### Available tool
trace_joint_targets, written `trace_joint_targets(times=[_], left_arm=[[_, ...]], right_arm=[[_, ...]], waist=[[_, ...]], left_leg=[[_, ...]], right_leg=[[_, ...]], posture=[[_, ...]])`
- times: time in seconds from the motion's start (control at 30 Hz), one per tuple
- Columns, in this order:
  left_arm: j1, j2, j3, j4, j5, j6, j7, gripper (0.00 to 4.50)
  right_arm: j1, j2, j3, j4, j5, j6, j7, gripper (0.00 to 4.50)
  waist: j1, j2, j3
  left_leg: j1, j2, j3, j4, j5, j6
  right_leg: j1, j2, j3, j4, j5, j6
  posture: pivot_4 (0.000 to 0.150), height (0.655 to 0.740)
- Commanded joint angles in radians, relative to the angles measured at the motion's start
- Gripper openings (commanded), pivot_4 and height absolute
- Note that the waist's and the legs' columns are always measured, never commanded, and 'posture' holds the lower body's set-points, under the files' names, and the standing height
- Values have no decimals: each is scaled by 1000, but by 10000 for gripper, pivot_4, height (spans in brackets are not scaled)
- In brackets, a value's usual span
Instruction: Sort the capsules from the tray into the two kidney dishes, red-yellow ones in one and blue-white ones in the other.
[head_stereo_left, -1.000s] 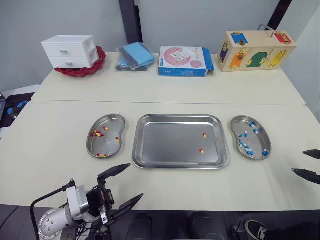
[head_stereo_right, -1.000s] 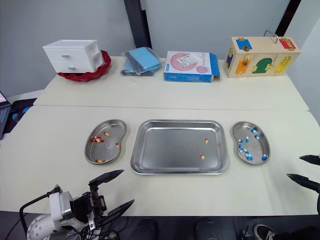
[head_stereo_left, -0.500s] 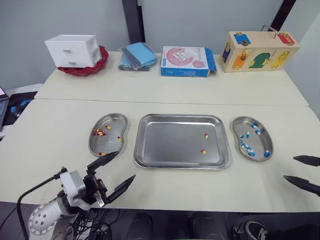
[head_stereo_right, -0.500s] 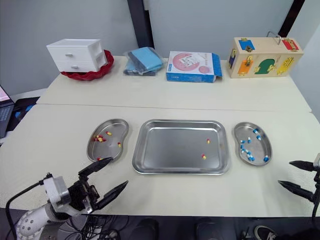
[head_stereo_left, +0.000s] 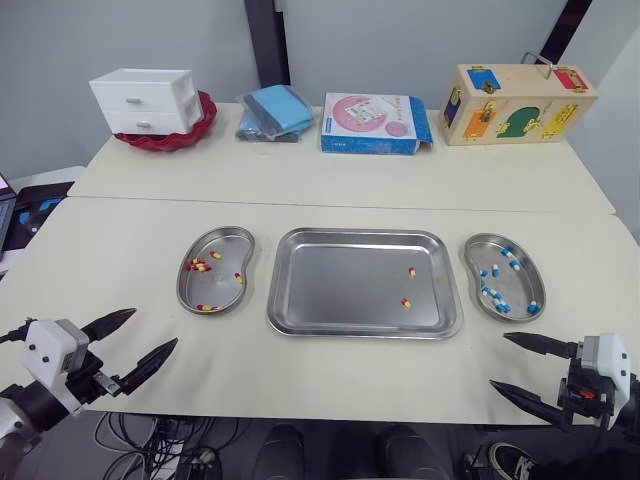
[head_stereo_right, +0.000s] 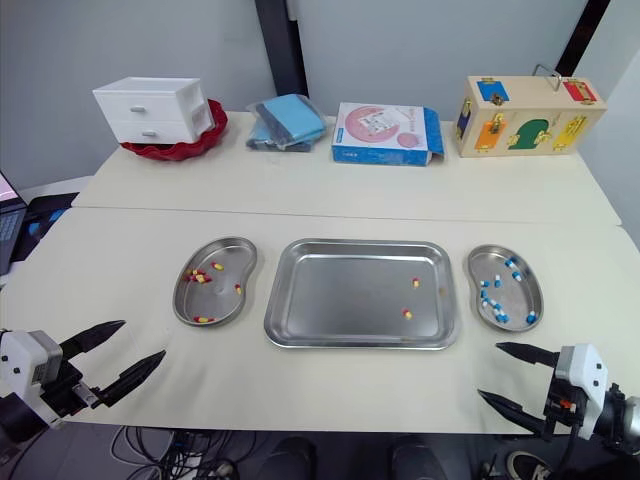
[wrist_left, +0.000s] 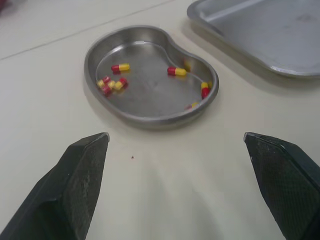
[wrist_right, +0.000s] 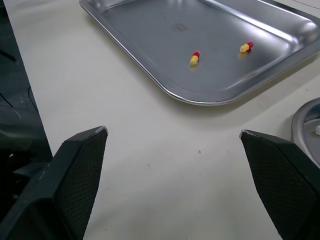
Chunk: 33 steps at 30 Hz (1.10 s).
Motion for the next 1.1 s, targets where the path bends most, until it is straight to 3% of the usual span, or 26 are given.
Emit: trace_joint_targets(times=[0.03,0.3,0.5,0.8,0.93,1.1], left_arm=[[-1,28,50,26,21,1,-18,45000],[-46,53,20,24,56,25,-41,45000],[-174,153,-130,-54,59,96,-141,45000],[-679,171,-498,15,124,149,-275,45000],[-921,89,-689,88,194,158,-341,45000],[-1100,-32,-837,203,298,137,-356,45000]], right_arm=[[-15,9,3,-8,11,-31,-25,44752],[-4,15,31,-48,23,-30,-62,44752],[59,67,59,-114,28,-47,-105,44752],[130,150,98,-174,-1,-122,-178,44752],[164,199,117,-196,-12,-182,-216,44752],[191,263,137,-191,-7,-270,-248,44752]], waist=[[0,0,0],[0,-1,0],[6,-1,-1],[3,0,0],[4,1,0],[0,2,0]], left_leg=[[0,0,0,0,0,0],[0,0,0,0,0,0],[0,0,-1,0,0,0],[0,0,-2,0,0,0],[-2,0,-3,1,0,0],[-3,-1,-3,1,0,0]], right_leg=[[0,0,0,0,0,0],[0,0,0,0,0,0],[0,0,-1,0,0,0],[0,0,-2,1,0,0],[-1,1,-3,2,0,0],[-1,1,-3,2,0,0]], posture=[[1500,7400],[1500,7400],[1500,7400],[1500,7400],[1500,7400],[1500,7400]])
